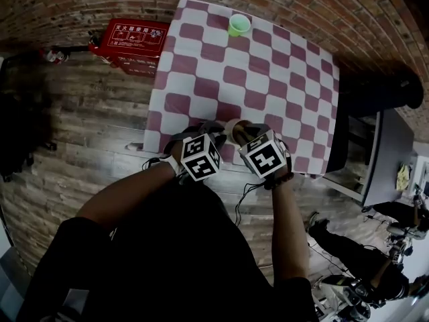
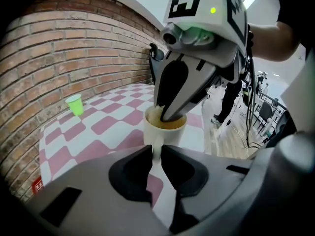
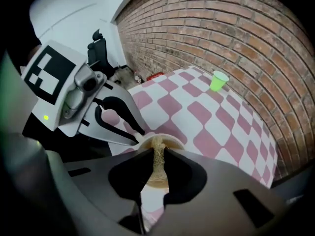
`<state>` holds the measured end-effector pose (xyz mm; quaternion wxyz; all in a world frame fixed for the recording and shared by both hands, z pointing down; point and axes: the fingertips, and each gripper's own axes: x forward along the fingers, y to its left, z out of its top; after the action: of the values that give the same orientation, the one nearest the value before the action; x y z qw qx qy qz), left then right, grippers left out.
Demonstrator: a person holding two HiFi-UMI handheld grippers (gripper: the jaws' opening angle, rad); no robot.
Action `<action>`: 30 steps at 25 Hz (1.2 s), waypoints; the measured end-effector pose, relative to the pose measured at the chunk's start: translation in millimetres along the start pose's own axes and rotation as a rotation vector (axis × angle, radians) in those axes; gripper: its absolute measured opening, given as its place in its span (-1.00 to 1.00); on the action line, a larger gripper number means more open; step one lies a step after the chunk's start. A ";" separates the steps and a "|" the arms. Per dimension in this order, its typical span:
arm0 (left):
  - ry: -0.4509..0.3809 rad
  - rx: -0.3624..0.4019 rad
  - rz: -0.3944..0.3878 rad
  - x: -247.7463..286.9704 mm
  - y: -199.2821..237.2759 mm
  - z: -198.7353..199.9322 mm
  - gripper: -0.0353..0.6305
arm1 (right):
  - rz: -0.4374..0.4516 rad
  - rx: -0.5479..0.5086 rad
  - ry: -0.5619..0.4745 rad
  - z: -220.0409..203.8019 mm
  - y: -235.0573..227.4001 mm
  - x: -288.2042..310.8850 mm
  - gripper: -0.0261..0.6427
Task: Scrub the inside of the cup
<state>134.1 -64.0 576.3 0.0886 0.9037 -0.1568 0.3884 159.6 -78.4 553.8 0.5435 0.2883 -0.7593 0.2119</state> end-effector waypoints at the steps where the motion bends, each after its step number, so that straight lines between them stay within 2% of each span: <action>1: 0.000 -0.001 -0.001 -0.2 -0.4 -0.3 -0.72 | 0.003 0.006 -0.016 2.3 1.4 -8.1 -0.71; 4: 0.000 -0.004 -0.004 -1.2 -0.9 -0.7 -0.72 | 0.013 0.038 -0.086 12.1 5.3 -39.6 -0.71; 8: 0.003 0.001 0.001 -1.5 -0.8 -0.5 -0.72 | 0.029 0.136 -0.221 19.8 4.7 -83.8 -0.71; 15: -0.036 -0.022 -0.015 -19.2 2.4 1.6 -0.72 | -0.093 0.290 -0.404 5.7 -15.7 -138.1 -0.71; 20: -0.081 0.022 -0.019 -47.9 11.1 9.6 -0.72 | -0.138 0.469 -0.574 -4.6 -20.2 -165.9 -0.71; 22: -0.101 -0.007 0.002 -61.4 20.8 12.7 -0.72 | -0.131 0.545 -0.651 -9.1 -20.3 -176.7 -0.71; 25: -0.172 -0.089 0.077 -88.1 44.0 24.5 -0.72 | -0.125 0.614 -0.754 -10.8 -18.3 -193.7 -0.71; 27: -0.236 -0.140 0.127 -108.6 58.6 36.1 -0.72 | -0.130 0.622 -0.808 -9.3 -15.2 -203.6 -0.71; 30: -0.315 -0.170 0.180 -137.2 74.8 56.3 -0.72 | -0.152 0.592 -0.866 -2.4 -7.9 -215.5 -0.71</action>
<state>56.6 -120.4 440.6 0.1037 0.9250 -0.2809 0.2340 218.9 -38.0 350.4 0.0892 0.5449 -0.7988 0.2388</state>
